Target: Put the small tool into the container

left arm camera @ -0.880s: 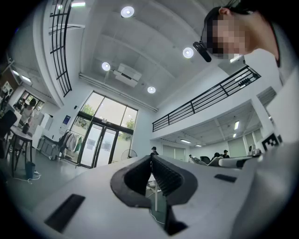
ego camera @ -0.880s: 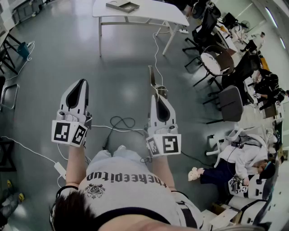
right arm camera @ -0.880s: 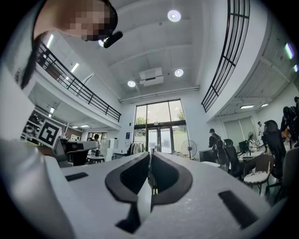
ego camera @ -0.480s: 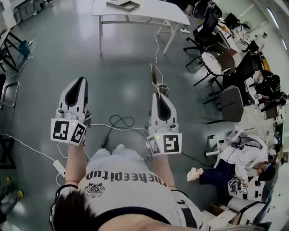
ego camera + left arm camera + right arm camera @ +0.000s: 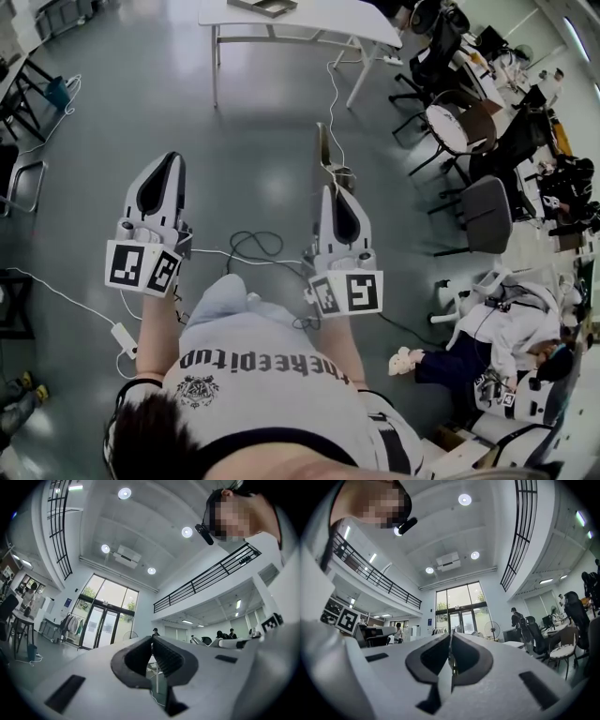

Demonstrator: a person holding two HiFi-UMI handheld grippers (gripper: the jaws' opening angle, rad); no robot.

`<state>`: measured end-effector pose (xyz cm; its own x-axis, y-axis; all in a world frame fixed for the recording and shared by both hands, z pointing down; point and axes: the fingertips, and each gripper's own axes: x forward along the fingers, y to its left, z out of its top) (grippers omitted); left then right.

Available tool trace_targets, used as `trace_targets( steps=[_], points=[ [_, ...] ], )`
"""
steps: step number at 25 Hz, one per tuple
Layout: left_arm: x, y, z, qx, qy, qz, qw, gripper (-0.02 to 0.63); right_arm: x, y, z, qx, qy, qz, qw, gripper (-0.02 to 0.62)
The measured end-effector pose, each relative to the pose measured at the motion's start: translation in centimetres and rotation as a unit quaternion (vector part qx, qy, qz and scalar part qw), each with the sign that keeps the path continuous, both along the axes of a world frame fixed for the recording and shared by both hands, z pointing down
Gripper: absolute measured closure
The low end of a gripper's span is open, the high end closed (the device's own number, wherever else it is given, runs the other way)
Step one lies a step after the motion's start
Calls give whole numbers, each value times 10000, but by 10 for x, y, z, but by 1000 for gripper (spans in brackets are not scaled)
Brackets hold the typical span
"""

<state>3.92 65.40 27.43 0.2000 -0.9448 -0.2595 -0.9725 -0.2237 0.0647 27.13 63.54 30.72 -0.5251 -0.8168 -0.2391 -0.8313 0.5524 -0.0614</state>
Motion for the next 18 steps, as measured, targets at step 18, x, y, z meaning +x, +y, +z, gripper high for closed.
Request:
trace_targets(
  steps=[18],
  points=[
    [10, -103, 16, 37, 121, 241, 9996, 591, 17, -91, 20, -87, 73, 326, 9994, 583]
  ],
)
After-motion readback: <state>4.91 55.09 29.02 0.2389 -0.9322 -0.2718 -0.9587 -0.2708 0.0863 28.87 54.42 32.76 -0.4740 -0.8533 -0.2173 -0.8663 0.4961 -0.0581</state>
